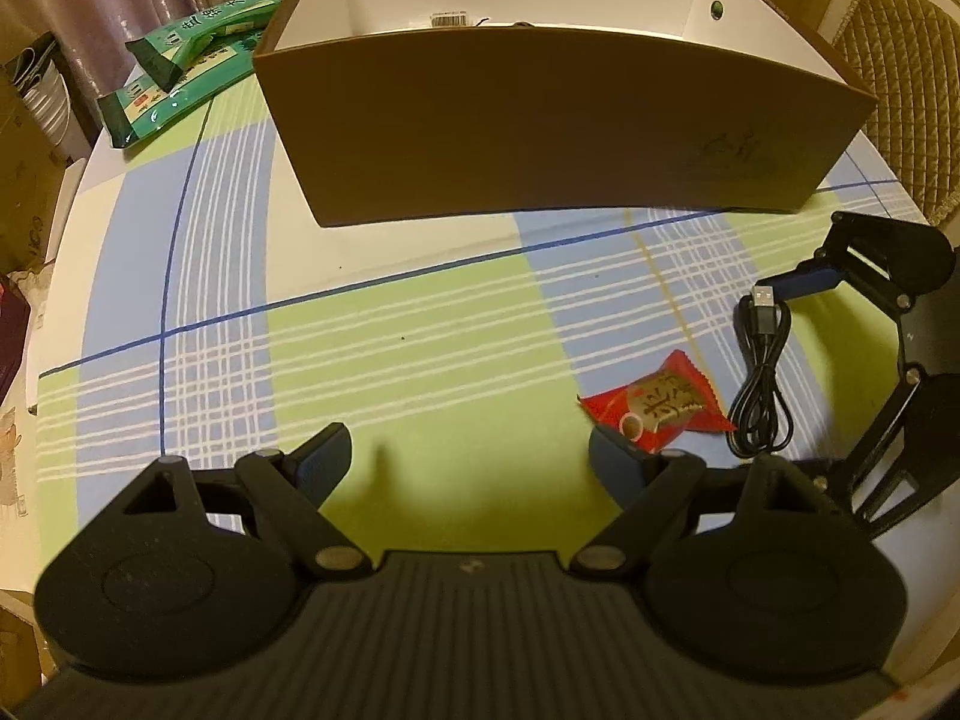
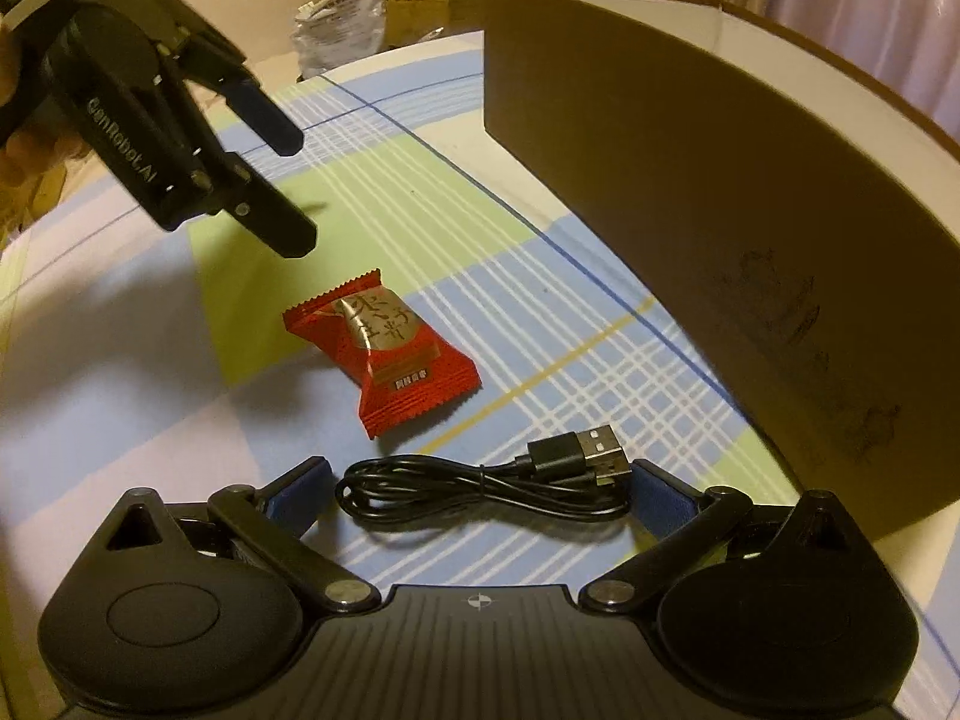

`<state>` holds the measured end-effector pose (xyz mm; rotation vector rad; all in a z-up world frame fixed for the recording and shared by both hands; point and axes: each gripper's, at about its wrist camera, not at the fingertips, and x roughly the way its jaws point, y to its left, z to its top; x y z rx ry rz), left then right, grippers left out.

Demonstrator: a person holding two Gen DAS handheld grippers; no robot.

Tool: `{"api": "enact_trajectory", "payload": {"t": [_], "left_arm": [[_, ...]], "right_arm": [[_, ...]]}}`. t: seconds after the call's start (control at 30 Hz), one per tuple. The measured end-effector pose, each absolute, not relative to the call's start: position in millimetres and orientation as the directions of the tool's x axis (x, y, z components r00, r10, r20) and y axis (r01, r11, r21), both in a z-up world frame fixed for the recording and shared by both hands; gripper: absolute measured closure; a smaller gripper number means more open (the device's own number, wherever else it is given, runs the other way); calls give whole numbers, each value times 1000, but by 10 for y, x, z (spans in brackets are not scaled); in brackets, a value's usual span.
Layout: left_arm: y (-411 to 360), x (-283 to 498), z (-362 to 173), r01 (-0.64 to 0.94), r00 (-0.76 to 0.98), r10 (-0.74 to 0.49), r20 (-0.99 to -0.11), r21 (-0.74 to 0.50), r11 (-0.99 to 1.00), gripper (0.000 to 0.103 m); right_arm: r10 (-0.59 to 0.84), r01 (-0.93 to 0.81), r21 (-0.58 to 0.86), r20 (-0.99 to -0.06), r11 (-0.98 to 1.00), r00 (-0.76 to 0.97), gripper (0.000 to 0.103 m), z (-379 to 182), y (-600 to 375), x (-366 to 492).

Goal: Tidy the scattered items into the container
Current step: 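Grasp the black USB cable with the right tool while the left tool grasps the red packet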

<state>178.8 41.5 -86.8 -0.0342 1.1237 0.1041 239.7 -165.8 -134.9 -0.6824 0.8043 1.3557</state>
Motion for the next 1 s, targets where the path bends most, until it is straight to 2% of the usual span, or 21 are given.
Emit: {"api": "enact_trajectory", "payload": {"t": [0.3, 0.43, 0.57, 0.7, 0.83, 1.0], "left_arm": [[237, 1840, -880, -13, 446, 19, -895, 14, 1000, 19], [113, 1897, -890, 100, 465, -30, -885, 19, 995, 19], [-39, 1957, -931, 279, 457, -116, -882, 18, 960, 20], [-160, 2022, -1002, 428, 408, -193, -892, 0, 904, 29], [-234, 2098, -1076, 501, 374, -194, -907, 22, 865, 37], [-284, 2167, -1160, 529, 335, -208, -919, 1, 849, 60]], "right_arm": [[555, -978, 42, -828, 204, 80, 9, -1327, -1861, 2332], [548, -944, 71, -827, 323, 125, 9, -1271, -2153, 2346], [541, -895, 103, -824, 434, 168, 9, -1216, -2443, 2337], [531, -844, 124, -822, 523, 208, 9, -1166, -2683, 2294], [529, -802, 139, -814, 581, 242, 9, -1096, -2870, 2218], [527, -762, 151, -804, 630, 276, 9, -1031, -2989, 2137]]}}
